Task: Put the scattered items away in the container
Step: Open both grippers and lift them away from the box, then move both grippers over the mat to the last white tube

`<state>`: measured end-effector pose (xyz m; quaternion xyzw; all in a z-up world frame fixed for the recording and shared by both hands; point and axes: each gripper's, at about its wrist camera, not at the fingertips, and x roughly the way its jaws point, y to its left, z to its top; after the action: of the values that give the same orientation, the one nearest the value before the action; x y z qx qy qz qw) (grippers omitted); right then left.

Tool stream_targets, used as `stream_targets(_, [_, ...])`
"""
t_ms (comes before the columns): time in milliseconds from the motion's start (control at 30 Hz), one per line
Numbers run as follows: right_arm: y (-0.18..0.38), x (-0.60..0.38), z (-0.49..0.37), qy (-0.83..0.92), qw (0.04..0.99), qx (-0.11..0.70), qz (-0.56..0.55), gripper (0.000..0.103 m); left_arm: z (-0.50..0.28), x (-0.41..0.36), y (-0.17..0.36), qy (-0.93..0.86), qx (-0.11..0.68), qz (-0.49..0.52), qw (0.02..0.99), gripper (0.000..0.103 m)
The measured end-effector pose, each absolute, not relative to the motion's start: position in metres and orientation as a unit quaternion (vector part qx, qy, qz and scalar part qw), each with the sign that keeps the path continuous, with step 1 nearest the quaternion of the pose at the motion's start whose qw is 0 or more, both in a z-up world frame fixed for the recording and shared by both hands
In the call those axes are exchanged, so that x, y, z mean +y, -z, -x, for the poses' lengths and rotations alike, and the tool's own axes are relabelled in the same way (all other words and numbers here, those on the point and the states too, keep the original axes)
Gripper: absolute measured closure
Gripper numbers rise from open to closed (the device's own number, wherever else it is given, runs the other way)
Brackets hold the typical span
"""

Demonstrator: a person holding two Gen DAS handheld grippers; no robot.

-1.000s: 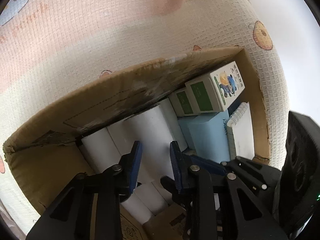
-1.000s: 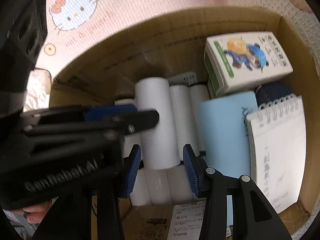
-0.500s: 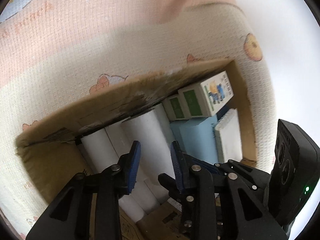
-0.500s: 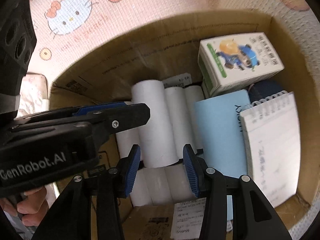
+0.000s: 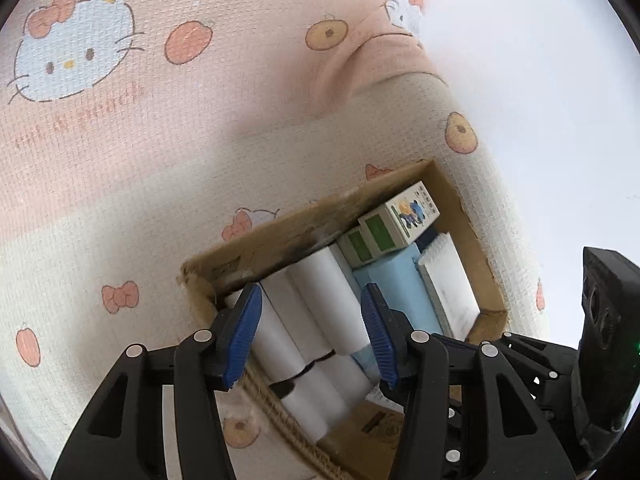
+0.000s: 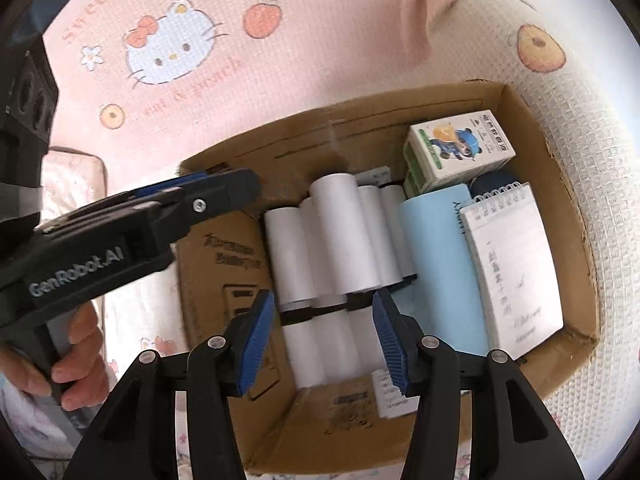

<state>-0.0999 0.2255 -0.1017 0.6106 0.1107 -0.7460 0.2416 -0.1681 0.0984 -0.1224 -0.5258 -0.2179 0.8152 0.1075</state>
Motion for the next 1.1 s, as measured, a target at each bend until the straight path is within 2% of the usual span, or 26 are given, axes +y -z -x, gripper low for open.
stream_targets(167, [0.100, 0.224, 0.092, 0.759, 0.225, 0.125, -0.598, 0.054, 0.146, 0.091, 0.115, -0.822, -0.217, 0.508, 0.136, 0.047])
stream_targets(400, [0.079, 0.227, 0.066, 0.788, 0.199, 0.082, -0.577, 0.048, 0.109, 0.102, 0.097, -0.858, -0.139, 0.466, 0.167, 0.047])
stream_targets(733, [0.081, 0.224, 0.021, 0.798, 0.124, 0.153, -0.569, 0.047, 0.067, 0.082, 0.095, -0.862, -0.137, 0.456, 0.174, 0.047])
stream_targets(933, [0.087, 0.205, -0.008, 0.795, 0.101, 0.206, -0.562, 0.047, 0.043, 0.050, 0.120, -0.852, -0.126, 0.490, 0.138, 0.047])
stream_targets(1100, [0.080, 0.190, -0.032, 0.809, 0.114, 0.238, -0.526, 0.047, 0.024, 0.007, 0.144, -0.829, -0.162, 0.525, 0.102, 0.047])
